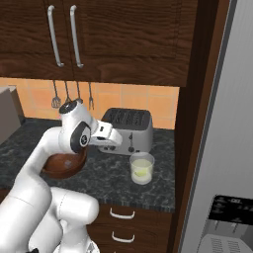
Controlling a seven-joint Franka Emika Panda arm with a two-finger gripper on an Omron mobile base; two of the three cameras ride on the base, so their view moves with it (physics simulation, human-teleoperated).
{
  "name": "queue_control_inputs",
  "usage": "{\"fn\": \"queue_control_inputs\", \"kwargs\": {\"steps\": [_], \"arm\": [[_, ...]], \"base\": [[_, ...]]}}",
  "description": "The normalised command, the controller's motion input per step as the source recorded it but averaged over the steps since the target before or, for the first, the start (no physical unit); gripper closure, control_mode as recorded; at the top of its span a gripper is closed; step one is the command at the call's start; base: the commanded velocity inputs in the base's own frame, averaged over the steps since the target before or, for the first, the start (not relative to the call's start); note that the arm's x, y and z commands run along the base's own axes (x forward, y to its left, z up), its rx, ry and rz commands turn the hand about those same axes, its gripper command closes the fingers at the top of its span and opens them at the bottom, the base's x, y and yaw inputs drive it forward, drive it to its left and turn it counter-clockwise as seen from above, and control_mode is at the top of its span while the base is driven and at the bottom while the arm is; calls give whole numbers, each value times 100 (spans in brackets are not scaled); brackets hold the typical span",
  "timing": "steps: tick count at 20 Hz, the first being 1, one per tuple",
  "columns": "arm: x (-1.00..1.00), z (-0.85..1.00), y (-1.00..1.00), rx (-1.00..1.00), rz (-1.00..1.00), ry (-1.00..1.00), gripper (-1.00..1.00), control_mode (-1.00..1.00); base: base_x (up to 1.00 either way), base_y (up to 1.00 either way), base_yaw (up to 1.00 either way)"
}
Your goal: Grab a lemon wedge from the fridge and one ice cube from the ice bowl, and put them in the glass of lemonade.
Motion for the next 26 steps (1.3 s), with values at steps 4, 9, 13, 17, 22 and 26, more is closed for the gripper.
{"fn": "queue_control_inputs", "kwargs": {"steps": [4, 9, 13, 17, 22, 26], "arm": [[-4, -4, -80, 8, -12, 1, 100, -100], [4, -43, -52, 18, 0, 0, 100, -100], [2, -47, -54, 19, 1, 0, 100, -100], [17, -21, -41, 5, 1, 6, 100, -100], [5, -6, -4, 0, 0, 7, 100, -100], [5, 0, 0, 0, 0, 0, 100, -100]], "base": [[0, 0, 0], [0, 0, 0], [0, 0, 0], [0, 0, 0], [0, 0, 0], [0, 0, 0]]}}
